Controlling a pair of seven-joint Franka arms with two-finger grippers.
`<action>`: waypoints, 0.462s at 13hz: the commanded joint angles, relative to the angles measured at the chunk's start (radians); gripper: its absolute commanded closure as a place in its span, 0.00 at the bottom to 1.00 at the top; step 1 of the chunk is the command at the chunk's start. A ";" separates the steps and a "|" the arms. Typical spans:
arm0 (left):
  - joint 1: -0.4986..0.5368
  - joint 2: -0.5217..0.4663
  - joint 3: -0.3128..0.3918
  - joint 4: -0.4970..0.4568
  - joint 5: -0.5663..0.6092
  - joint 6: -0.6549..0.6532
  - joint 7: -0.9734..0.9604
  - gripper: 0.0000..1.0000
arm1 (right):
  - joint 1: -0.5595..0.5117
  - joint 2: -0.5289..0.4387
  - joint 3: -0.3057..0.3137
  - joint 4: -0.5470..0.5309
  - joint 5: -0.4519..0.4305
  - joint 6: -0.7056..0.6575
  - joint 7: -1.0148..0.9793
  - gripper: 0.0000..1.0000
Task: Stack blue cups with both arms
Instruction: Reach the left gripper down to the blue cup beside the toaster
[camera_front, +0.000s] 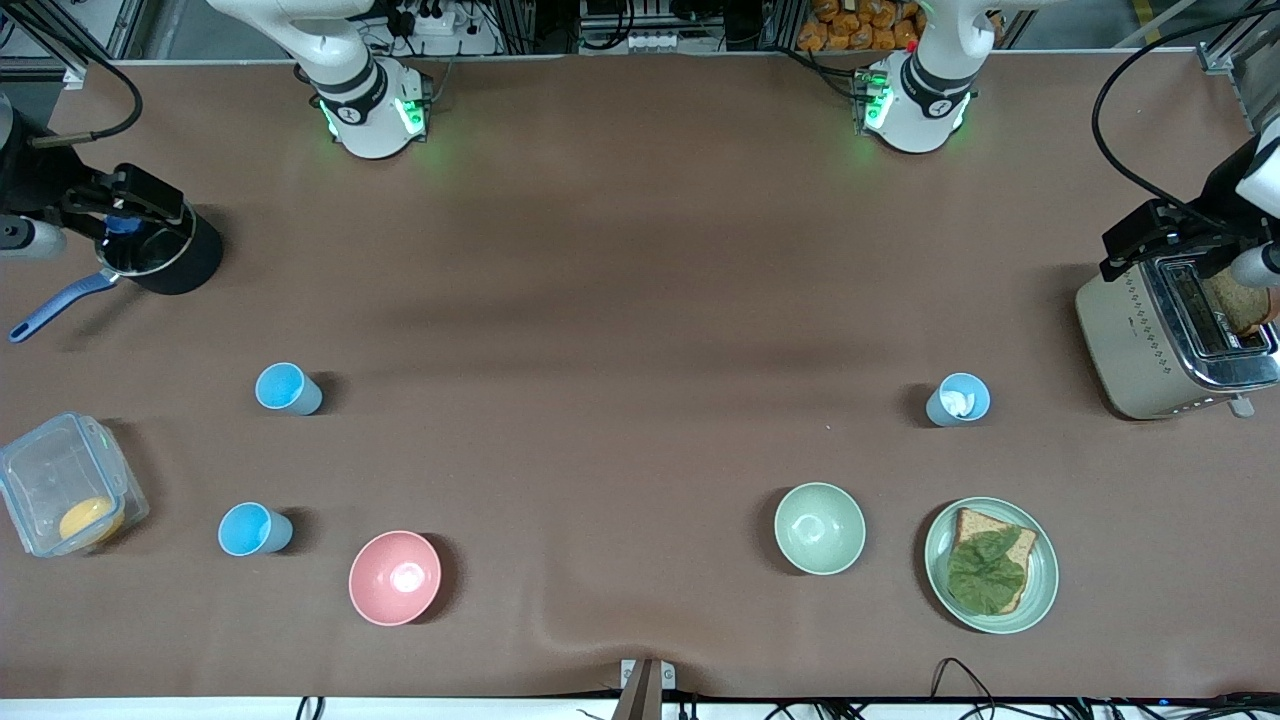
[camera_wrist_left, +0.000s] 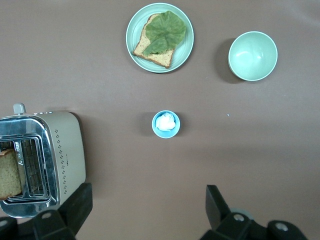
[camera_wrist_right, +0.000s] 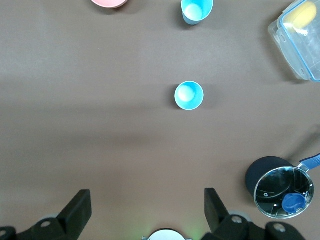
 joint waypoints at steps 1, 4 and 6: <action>0.001 0.000 0.002 0.004 -0.005 -0.014 0.024 0.00 | -0.009 -0.015 0.005 -0.007 0.005 -0.013 0.002 0.00; 0.012 0.072 0.005 0.008 -0.014 0.000 0.026 0.00 | -0.006 -0.010 0.005 0.001 0.004 -0.020 -0.005 0.00; 0.011 0.153 0.002 -0.027 -0.020 0.087 0.028 0.00 | -0.012 0.010 0.006 0.019 0.007 -0.050 -0.008 0.00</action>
